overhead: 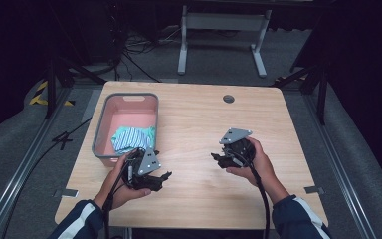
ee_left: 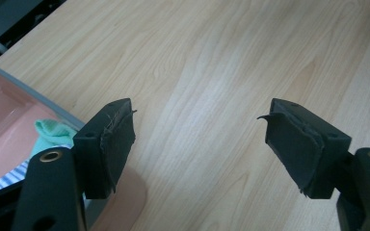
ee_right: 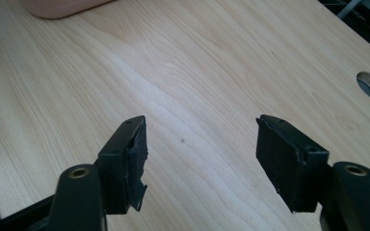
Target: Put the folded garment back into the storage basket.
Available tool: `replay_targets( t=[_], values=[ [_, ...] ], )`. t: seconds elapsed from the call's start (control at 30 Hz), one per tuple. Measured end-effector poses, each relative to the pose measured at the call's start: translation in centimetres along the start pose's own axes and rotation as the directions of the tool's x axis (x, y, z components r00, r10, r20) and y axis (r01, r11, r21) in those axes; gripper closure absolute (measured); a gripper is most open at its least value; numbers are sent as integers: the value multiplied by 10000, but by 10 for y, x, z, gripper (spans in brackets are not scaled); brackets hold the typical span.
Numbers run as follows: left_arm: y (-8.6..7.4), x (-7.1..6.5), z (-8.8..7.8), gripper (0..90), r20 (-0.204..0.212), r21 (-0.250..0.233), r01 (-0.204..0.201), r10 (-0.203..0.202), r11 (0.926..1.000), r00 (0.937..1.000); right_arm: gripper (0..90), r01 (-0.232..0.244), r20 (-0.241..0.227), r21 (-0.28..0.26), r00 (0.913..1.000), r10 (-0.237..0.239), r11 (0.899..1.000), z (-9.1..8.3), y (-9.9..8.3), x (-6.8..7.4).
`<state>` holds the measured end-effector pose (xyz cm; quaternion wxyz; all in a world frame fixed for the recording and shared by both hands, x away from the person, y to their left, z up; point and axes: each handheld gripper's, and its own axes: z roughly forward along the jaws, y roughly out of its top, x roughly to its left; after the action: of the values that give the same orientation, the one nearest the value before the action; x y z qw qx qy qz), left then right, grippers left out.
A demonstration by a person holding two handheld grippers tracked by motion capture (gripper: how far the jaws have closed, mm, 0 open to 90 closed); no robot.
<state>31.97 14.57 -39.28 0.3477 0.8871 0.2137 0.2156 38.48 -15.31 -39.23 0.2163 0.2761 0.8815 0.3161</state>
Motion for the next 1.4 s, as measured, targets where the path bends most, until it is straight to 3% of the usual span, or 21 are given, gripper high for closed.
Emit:
replay_targets(
  t=[0.3,0.63,0.9,0.97,1.07,1.27,1.4],
  values=[
    [-5,-8,18,244,465,529,-252,228,9983,9987,362,-51,196,286,9998,46,9996,-4,-27,-3],
    [-17,-11,37,228,840,1104,-406,314,9931,9960,352,-387,247,158,9990,383,9991,-17,-62,-10],
    [-25,-9,42,227,970,1243,-439,319,9913,9948,326,-689,248,14,9973,688,9976,-27,-88,-16],
    [-29,-9,44,226,1066,1358,-470,326,9896,9938,320,-946,118,-109,9954,948,9955,-29,-101,-17],
    [-34,-9,44,223,1065,1455,-533,379,9879,9936,320,-962,92,-14,9953,962,9954,-31,-116,-18],
    [-48,-8,41,207,1393,1482,-398,190,9882,9901,316,-1276,398,68,9911,1272,9918,-39,-143,-20],
    [-60,-4,37,190,1449,1540,-397,172,9873,9893,312,-1694,487,-307,9841,1708,9851,-43,-158,-23]
  ],
)
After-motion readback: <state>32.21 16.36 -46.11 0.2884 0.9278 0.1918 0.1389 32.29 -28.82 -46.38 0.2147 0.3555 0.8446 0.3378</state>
